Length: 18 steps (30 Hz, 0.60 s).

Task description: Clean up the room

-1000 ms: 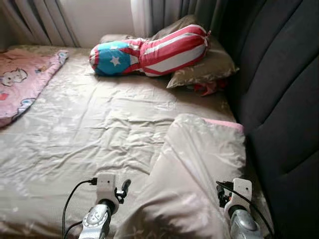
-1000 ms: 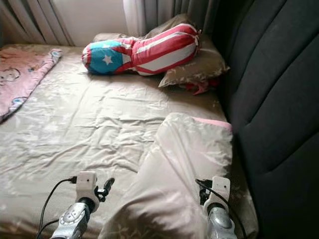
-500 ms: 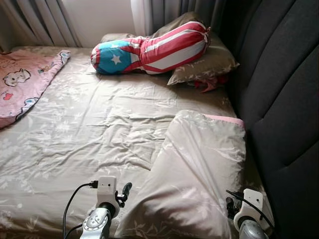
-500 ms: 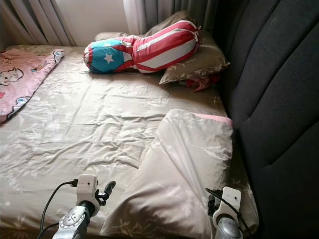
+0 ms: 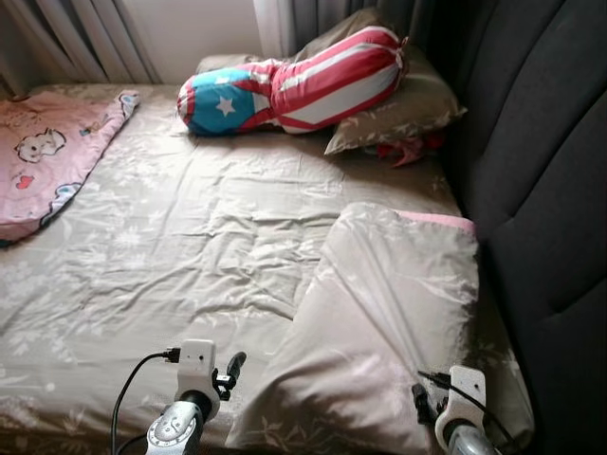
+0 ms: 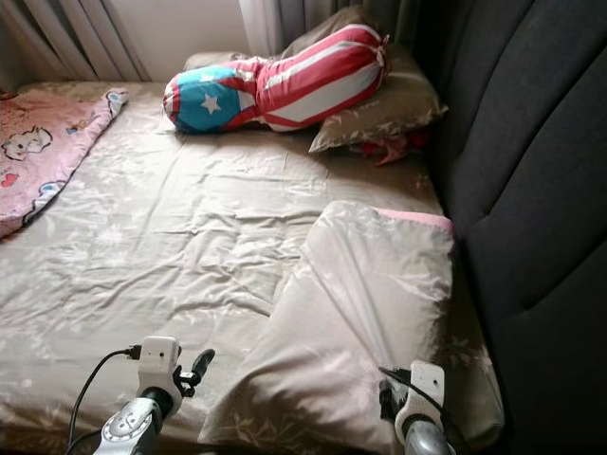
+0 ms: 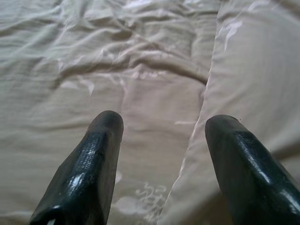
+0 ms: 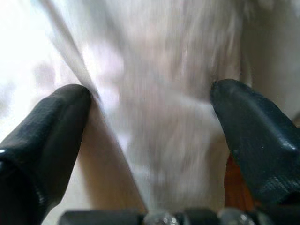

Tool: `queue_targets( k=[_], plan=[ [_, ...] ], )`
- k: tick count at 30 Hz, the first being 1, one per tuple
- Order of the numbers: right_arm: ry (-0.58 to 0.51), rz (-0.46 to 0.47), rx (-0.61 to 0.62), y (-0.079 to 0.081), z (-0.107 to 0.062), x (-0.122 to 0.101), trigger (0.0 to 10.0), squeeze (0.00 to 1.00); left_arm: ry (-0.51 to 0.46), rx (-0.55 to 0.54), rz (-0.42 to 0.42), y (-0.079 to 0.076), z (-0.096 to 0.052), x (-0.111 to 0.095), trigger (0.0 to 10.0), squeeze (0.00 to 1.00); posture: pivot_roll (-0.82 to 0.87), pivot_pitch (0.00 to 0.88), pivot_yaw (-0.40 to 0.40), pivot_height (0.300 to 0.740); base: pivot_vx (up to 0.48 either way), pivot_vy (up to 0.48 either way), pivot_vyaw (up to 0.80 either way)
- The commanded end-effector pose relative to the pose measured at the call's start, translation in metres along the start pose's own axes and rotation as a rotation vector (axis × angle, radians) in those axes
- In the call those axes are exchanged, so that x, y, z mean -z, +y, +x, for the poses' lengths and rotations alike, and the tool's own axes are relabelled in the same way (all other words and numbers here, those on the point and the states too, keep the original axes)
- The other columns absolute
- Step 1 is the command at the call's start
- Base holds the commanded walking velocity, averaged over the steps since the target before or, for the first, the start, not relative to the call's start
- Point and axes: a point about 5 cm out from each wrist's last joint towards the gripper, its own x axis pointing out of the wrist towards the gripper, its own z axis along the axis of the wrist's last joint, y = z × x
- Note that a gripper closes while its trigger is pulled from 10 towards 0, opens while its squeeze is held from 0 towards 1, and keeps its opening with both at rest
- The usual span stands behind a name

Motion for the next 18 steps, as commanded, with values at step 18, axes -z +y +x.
queue_targets(
  k=[18],
  plan=[
    [0.037,0.020,0.219,-0.024,-0.008,0.018,10.0,0.00,0.003,0.064,0.047,0.006,-0.015,0.003,10.0,0.00,0.01,0.236,0.070,0.683,0.000,0.000,0.00]
  ],
)
